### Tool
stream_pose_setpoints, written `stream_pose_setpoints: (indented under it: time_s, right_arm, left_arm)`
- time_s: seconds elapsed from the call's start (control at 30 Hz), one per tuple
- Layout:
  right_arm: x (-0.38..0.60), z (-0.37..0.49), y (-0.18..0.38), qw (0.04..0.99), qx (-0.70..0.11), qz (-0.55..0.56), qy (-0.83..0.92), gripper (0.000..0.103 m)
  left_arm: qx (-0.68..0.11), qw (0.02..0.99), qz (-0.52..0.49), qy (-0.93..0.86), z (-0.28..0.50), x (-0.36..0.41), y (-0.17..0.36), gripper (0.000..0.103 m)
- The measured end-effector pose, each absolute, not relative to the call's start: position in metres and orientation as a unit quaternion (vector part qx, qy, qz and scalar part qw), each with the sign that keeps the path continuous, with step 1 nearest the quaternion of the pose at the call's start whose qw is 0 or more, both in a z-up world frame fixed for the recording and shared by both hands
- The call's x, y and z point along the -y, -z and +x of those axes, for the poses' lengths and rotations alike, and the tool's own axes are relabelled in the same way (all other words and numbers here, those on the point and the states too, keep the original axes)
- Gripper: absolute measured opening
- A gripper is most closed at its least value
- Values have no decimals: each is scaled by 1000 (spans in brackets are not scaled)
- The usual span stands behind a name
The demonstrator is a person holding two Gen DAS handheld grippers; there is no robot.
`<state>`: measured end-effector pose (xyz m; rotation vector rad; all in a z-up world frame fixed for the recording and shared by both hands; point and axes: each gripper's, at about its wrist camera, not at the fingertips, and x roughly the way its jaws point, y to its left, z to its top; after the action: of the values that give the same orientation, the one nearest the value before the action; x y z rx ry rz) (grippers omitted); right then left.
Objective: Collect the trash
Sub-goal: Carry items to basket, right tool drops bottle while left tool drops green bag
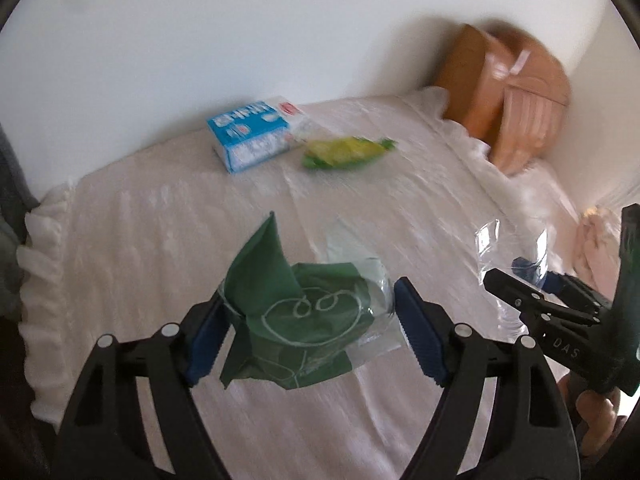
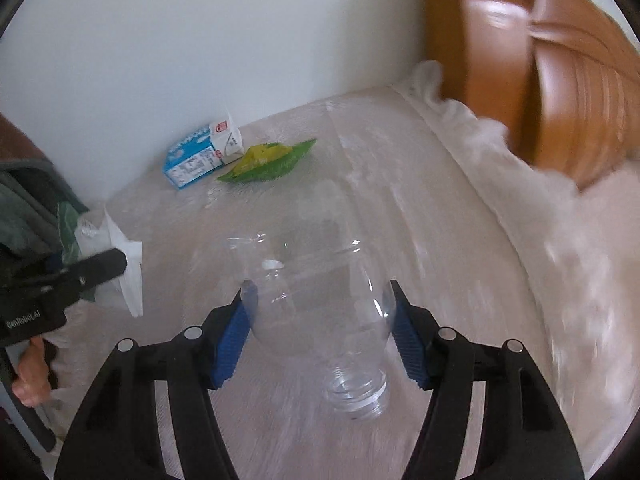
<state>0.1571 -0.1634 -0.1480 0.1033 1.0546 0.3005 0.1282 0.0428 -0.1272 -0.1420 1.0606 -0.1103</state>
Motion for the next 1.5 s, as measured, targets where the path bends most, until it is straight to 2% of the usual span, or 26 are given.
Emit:
stream_pose_setpoints:
  time_s: [0.33,0.57,1.17,1.5]
  right_arm:
    - [230,20,116,868,-478,114,-72,65]
    - [267,-47,113,871,-466,155,-22,65]
    - [314,-121,108,875,-447,181,46,65]
    - [375,-190,151,831,-489,198,179,65]
  left_arm:
    - [-506,848,-21,157,31,12,103,76]
    - [-507,835,14,213,-3,50,100,76]
    - [-492,823,66,277,-47,103,92,76]
    - [-491,801,106,325,-73,146,97,76]
